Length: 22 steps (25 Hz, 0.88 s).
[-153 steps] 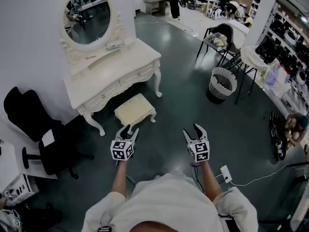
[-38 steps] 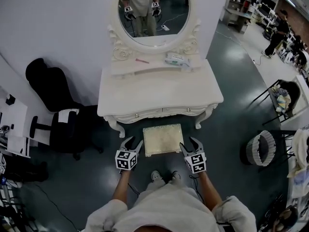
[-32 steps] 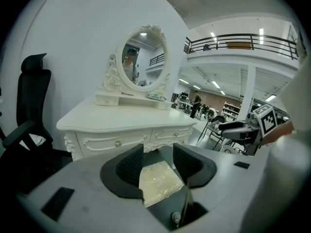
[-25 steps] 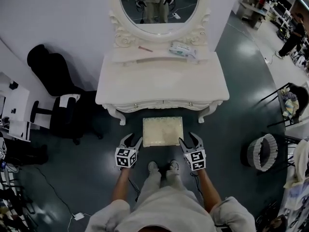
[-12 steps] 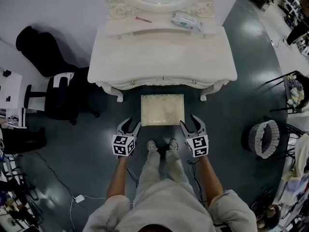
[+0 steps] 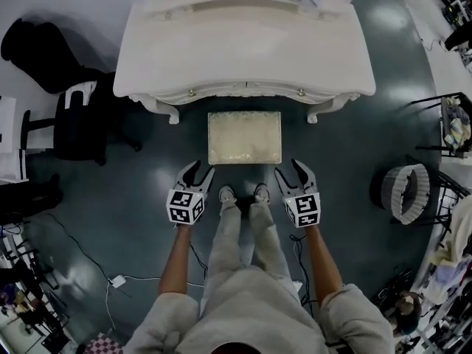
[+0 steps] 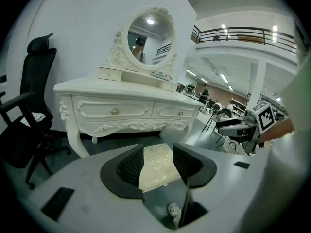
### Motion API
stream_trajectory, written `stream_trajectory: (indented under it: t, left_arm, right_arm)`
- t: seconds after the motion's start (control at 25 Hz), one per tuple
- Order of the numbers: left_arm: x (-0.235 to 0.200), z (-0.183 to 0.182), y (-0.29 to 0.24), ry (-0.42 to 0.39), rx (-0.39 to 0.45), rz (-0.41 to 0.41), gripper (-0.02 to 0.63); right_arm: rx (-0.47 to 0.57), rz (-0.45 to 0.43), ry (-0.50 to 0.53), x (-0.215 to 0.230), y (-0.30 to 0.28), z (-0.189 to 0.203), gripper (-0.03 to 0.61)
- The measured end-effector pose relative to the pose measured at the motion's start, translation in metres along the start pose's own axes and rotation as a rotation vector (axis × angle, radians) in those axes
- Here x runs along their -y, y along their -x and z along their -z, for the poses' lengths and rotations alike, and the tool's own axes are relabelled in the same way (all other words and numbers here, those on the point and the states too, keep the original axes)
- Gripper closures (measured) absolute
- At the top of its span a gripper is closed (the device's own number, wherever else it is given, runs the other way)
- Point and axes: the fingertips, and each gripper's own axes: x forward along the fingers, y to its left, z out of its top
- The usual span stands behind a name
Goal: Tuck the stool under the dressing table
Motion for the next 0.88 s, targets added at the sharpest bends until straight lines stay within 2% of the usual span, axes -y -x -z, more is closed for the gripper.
stream_trajectory:
  t: [0.48,0.88]
  left_arm:
    - [-0.009,0.081,-0.034,0.042,-0.060,-0.005,0.423]
    - [-0.031,0.136,-0.061,0.058,-0.095,-0.018,0.423]
  right_arm:
    - [-0.053,0.004,-0.051,0.001,-0.029,0.078,0.357]
    - [-0.114,0.036,-0.079,0.012,-0.053,0.143,0.331]
